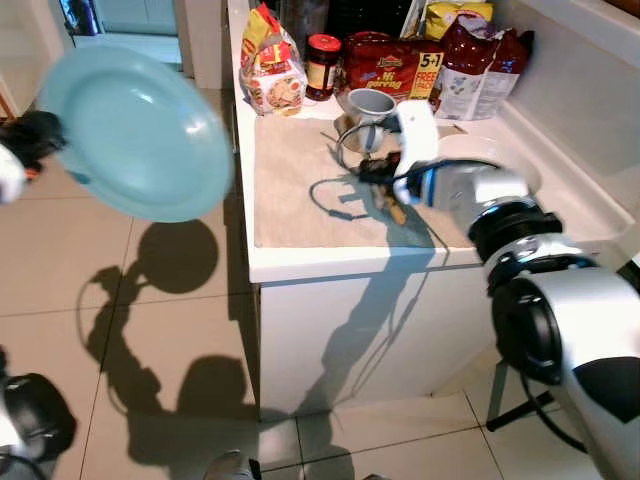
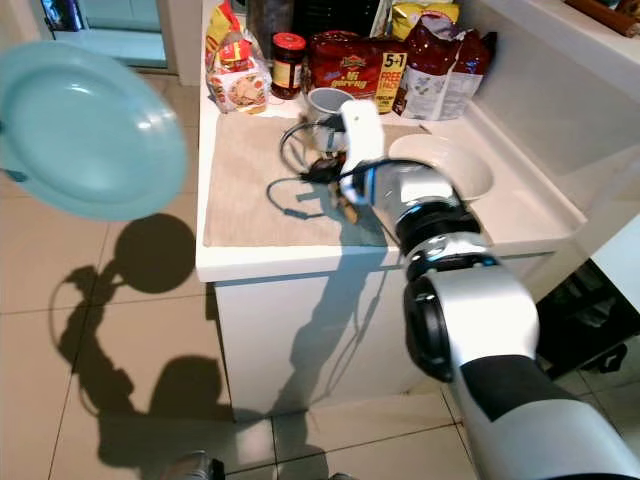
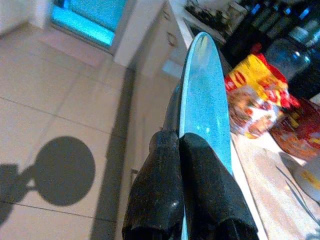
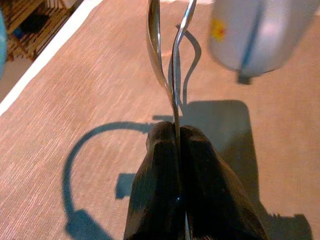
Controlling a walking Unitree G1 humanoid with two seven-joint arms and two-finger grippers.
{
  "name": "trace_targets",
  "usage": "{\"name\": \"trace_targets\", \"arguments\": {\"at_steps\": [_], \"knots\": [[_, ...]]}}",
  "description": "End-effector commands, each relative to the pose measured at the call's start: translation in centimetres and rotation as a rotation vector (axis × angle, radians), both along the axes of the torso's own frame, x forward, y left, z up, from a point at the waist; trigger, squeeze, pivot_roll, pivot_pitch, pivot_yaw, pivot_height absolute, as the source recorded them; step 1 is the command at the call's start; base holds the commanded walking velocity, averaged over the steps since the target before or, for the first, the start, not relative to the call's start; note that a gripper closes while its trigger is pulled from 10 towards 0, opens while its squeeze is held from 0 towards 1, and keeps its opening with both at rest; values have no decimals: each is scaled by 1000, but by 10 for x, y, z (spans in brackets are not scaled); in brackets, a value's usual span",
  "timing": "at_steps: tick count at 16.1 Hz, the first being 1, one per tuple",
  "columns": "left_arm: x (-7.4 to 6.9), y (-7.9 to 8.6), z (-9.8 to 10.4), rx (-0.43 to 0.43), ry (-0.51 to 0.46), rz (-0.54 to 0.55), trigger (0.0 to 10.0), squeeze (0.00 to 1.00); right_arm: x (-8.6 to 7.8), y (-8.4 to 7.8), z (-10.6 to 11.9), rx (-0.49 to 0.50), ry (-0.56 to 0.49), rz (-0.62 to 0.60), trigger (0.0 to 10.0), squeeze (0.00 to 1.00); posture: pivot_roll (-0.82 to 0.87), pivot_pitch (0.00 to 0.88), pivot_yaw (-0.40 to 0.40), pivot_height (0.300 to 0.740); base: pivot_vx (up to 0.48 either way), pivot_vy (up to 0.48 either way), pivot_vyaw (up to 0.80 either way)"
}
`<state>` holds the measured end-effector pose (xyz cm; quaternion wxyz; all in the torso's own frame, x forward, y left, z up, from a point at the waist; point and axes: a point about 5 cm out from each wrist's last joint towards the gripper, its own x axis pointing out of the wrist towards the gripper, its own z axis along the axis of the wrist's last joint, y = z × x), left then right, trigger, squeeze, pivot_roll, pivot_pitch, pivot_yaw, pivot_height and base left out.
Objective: Setting the table
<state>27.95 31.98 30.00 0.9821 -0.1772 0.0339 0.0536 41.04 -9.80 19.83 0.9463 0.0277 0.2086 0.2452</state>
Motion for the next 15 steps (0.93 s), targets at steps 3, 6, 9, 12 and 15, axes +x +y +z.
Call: {"name": "trace_targets", "arguments": {"at_steps": [3, 6, 9, 12, 15], "knots": [[-17, -1, 13, 43, -37, -24, 0, 0, -3, 2, -15, -61, -1, -18, 10000, 0, 166, 95, -138, 740, 0, 0, 0], [-26, -6, 7, 45, -7, -61, 0, 0, -2, -2, -19, -86, 4, -57, 10000, 0, 169, 121, -151, 740, 0, 0, 0], [-28, -13, 1, 49, 12, -73, 0, 0, -2, -6, -19, -95, 11, -69, 10000, 745, 167, 133, -155, 740, 0, 0, 0], [-29, -17, -1, 46, 19, -72, 0, 0, -1, -8, -18, -110, 4, -74, 10000, 1000, 165, 133, -157, 740, 0, 0, 0], [-30, -16, 0, 57, 18, -54, 0, 0, 2, -9, -8, -142, -39, -61, 10000, 1000, 162, 125, -159, 740, 0, 0, 0]]}}
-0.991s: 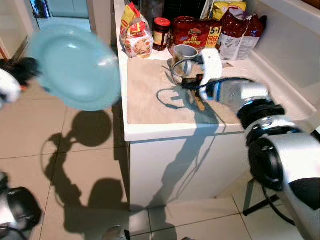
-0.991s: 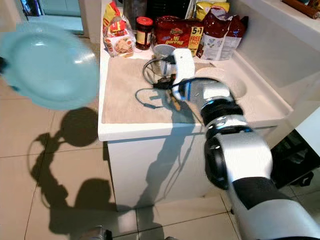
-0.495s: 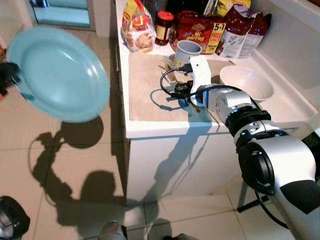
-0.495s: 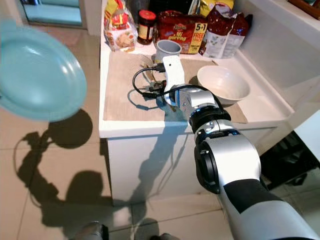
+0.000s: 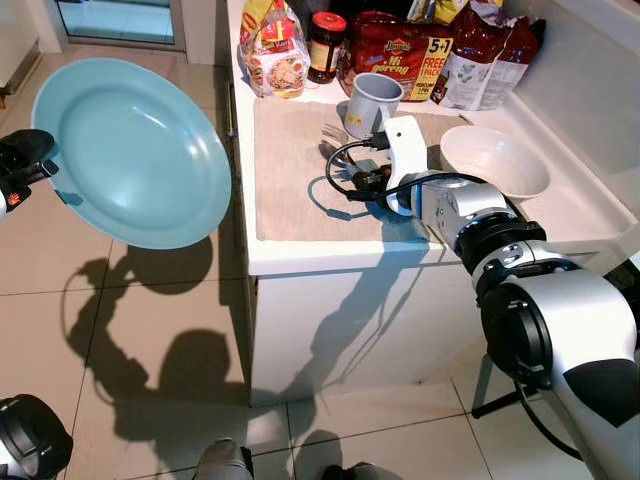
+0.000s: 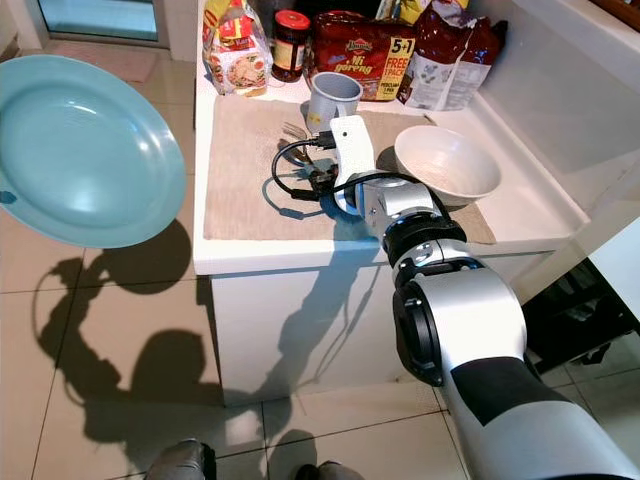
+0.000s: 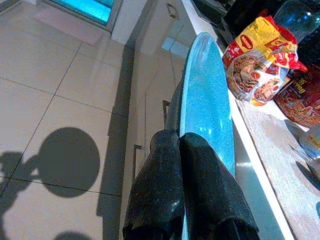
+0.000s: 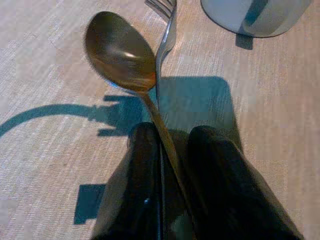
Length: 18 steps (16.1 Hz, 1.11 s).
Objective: Setting the table
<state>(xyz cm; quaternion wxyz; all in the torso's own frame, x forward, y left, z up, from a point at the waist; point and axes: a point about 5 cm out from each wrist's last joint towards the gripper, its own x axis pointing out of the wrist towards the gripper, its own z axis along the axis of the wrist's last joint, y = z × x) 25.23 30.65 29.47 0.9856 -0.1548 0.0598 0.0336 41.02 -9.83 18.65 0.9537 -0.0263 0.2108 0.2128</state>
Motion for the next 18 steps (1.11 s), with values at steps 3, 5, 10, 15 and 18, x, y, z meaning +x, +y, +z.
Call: {"name": "trace_targets", "arguments": {"at_steps": [3, 5, 10, 15, 18], "knots": [[-3, -2, 8, 88, -23, 35, 0, 0, 8, -2, 40, 4, -137, 74, 10000, 0, 150, 109, -154, 740, 0, 0, 0], [-2, -3, 9, 110, -26, 37, 0, 0, 8, 3, 57, 100, -149, 162, 10000, 0, 133, 95, -144, 740, 0, 0, 0], [7, -4, 11, 197, -59, 66, 0, 0, 4, -12, 68, 155, -230, 210, 10000, 0, 102, 61, -122, 740, 0, 0, 0], [-9, -5, 55, 179, -436, 14, 0, 0, -35, -14, 71, 332, -439, 308, 10000, 0, 113, 34, -139, 740, 0, 0, 0], [-16, -53, 44, 138, -546, -279, 0, 0, -64, -17, 72, 471, -489, 321, 10000, 0, 116, 22, -147, 740, 0, 0, 0]]}}
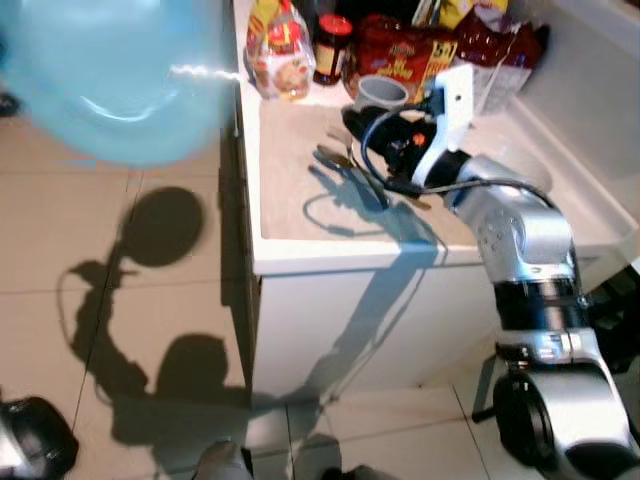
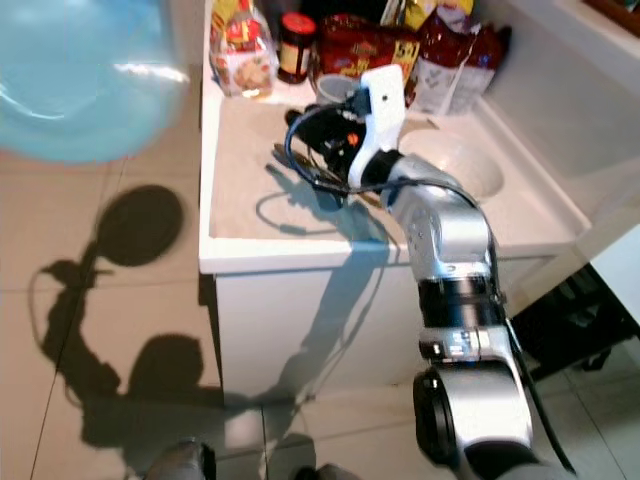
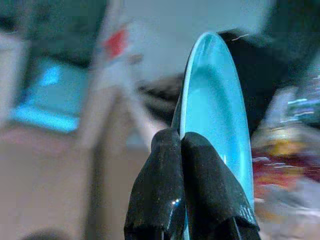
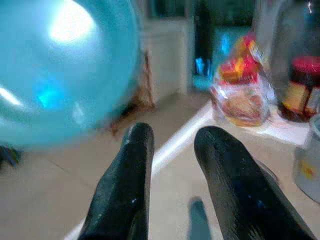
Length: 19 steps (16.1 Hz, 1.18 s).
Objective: Setting the table
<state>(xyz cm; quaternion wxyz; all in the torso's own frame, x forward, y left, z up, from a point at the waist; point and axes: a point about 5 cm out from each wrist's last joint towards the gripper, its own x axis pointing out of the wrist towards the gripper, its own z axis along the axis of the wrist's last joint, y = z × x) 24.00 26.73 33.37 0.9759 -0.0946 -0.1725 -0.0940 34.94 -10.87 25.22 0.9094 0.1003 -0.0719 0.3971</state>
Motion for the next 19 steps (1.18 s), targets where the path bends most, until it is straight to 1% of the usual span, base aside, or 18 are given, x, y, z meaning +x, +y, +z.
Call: {"name": "trace_targets", "arguments": {"at_steps": [1, 2, 3, 4, 5, 6, 7, 8, 9, 10, 11, 12, 13, 14, 17, 18, 19], "knots": [[-6, -26, 3, 21, -77, -160, 0, 0, -11, -8, 9, 67, -21, -1, 10000, 0, 110, 16, -146, 740, 0, 0, 0], [-11, -44, 1, -12, -137, -305, 0, 0, -28, -14, 11, 109, -37, 19, 10000, 0, 107, 9, -142, 740, 0, 0, 0], [-12, -57, -6, -38, -134, -394, 0, 0, -41, -23, 15, 139, -46, 28, 10000, 0, 100, 0, -132, 740, 0, 0, 0], [-12, -61, -10, -38, -121, -419, 0, 0, -46, -27, 16, 157, -44, 31, 10000, 0, 97, 0, -128, 740, 0, 0, 0], [-6, -75, -29, 23, -29, -423, 1922, 0, -61, -42, 19, 199, -40, 26, 10000, 0, 75, 0, -109, 740, 0, 0, 0], [-1, -83, -43, 57, 24, -416, 10000, 0, -70, -50, 20, 228, -41, -4, 10000, 0, 51, 0, -88, 740, 0, 0, 0], [0, -85, -47, 59, 37, -417, 10000, 0, -72, -52, 20, 240, -40, -23, 10000, 0, 45, 0, -82, 740, 0, 0, 0], [2, -93, -54, 78, 50, -449, 10000, 0, -83, -54, 17, 254, -27, -63, 10000, 0, 27, 0, -61, 740, 0, 0, 0], [3, -104, -61, 138, 46, -485, 10000, 0, -95, -51, 5, 196, 4, -111, 10000, 0, 0, 0, -27, 740, 0, 0, 0], [1, -113, -66, 210, 28, -511, 10000, 0, -106, -47, -6, 118, 32, -130, 10000, 0, -11, 0, -10, 740, 0, 0, 0], [0, -116, -68, 231, 25, -520, 10000, 0, -110, -46, -10, 96, 41, -127, 10000, 0, -11, 0, -10, 740, 0, 0, 0], [-2, -120, -71, 234, 18, -544, 10000, 0, -113, -46, -14, 95, 55, -138, 10000, 0, -12, 0, -12, 740, 0, 0, 0], [-4, -123, -73, 235, 19, -546, 10000, 0, -112, -46, -14, 138, 68, -160, 10000, 0, -3, 0, -21, 740, 0, -296, 0], [-5, -125, -74, 238, 20, -543, 10000, 0, -111, -44, -15, 150, 77, -164, 10000, 0, 4, 0, -28, 740, 0, -480, 0], [-15, -127, -83, 250, 22, -534, 10000, 0, -103, -32, -29, 148, 110, -173, 10000, 0, 39, 0, -62, 740, 0, -480, 0], [-22, -124, -92, 293, 54, -526, 10000, 0, -105, -26, -36, 92, 106, -156, 10000, 0, 41, 0, -65, 740, 0, -480, 0], [-25, -120, -98, 307, 79, -494, 10000, 0, -107, -30, -38, 55, 89, -162, 10000, 0, 60, 5, -87, 740, 0, -480, 0]]}}
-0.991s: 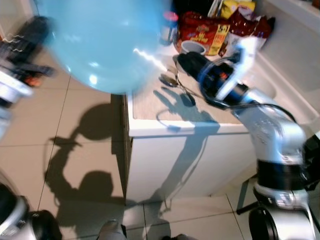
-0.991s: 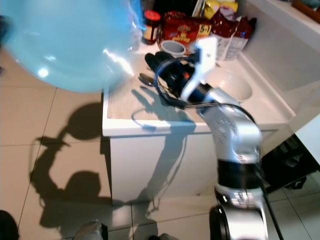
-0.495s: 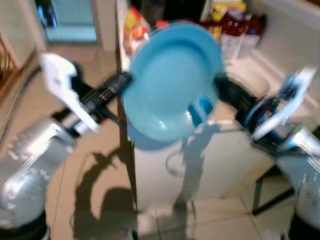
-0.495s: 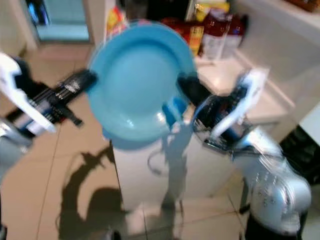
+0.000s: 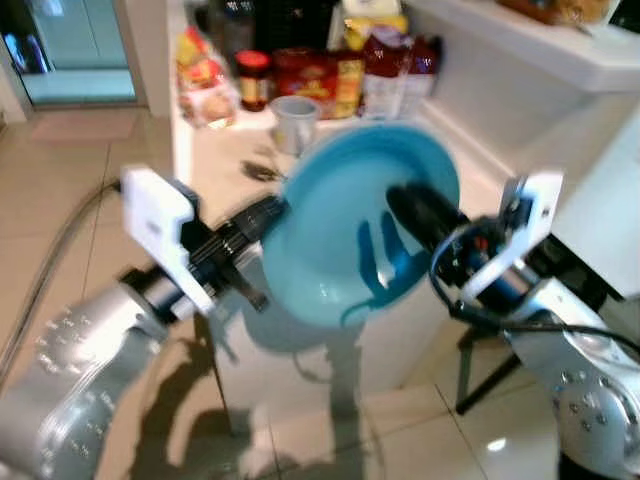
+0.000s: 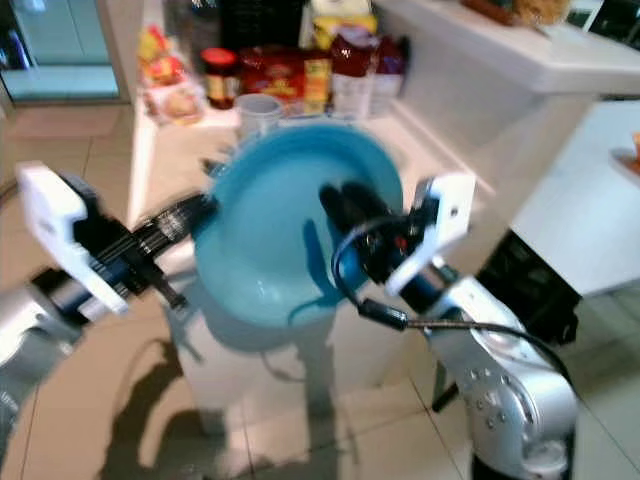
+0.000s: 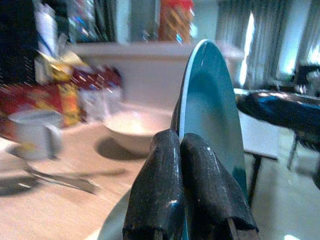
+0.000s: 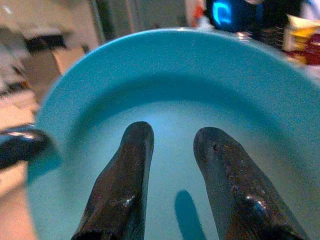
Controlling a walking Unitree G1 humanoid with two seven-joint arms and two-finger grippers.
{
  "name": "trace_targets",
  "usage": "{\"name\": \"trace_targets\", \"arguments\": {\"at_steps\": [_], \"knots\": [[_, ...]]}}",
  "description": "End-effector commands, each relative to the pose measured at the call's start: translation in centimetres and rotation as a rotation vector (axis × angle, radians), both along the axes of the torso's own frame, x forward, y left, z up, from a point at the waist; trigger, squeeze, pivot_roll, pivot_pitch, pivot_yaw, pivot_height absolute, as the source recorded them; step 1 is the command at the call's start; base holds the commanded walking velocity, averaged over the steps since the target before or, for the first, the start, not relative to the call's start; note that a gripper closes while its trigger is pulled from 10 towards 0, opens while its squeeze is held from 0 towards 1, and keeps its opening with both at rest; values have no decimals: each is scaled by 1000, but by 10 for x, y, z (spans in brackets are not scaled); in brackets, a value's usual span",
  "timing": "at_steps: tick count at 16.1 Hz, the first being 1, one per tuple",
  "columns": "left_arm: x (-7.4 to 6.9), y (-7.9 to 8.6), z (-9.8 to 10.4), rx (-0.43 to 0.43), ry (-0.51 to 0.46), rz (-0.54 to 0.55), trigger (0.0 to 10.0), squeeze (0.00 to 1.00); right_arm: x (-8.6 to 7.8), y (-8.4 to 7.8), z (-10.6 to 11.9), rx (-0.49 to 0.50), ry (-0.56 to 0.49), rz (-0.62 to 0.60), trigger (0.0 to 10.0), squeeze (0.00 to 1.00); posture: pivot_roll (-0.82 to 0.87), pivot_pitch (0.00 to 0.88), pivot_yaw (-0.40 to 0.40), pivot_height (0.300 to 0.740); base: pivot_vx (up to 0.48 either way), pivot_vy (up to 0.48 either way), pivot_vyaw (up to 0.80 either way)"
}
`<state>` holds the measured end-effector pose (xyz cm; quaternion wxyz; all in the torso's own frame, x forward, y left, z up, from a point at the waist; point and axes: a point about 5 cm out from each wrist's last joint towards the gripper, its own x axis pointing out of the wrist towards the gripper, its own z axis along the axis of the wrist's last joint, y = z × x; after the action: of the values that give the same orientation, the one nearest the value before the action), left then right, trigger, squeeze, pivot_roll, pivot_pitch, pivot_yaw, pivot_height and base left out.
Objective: Setting the table
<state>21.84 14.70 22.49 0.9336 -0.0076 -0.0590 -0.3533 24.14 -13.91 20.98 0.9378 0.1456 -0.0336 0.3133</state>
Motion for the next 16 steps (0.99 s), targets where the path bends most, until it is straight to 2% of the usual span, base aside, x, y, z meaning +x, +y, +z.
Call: {"name": "trace_targets", "arguments": {"at_steps": [1, 5, 7, 8, 9, 10, 13, 16], "knots": [[-4, 3, 8, 22, -63, 22, 10000, 0, 0, -2, 4, -9, -38, 1, 10000, 0, 60, 5, -88, 740, 0, -480, 0], [-2, 7, -4, 23, -41, 124, 10000, 0, -3, -5, -2, -34, -33, 25, 10000, 0, 62, 7, -90, 740, 0, -480, 0], [15, 11, -19, 44, -29, 295, 10000, 0, 1, -5, -16, -69, 5, -58, 10000, 0, 46, 4, -69, 740, 0, -480, 0], [25, 14, -33, 46, -18, 380, 10000, 0, 4, -5, -29, -108, 26, -125, 10000, 0, 38, 1, -58, 740, 0, -480, 0], [29, 15, -47, 71, 25, 420, 10000, 0, 4, -4, -38, -110, 61, -159, 10000, 0, 28, 2, -49, 740, 0, -480, 0], [30, 13, -56, 82, 56, 430, 10000, 0, 3, -5, -45, -84, 103, -188, 10000, 0, 22, 5, -41, 740, 0, -480, 0], [26, 4, -59, 115, 36, 365, 10000, 0, 2, -7, -52, -89, 118, -205, 10000, 0, 27, 10, -36, 740, 0, -480, 700], [27, -1, -60, 105, 15, 397, 10000, 0, 6, -9, -57, -90, 115, -232, 10000, 0, 42, 8, -43, 740, 0, -480, 800]]}}
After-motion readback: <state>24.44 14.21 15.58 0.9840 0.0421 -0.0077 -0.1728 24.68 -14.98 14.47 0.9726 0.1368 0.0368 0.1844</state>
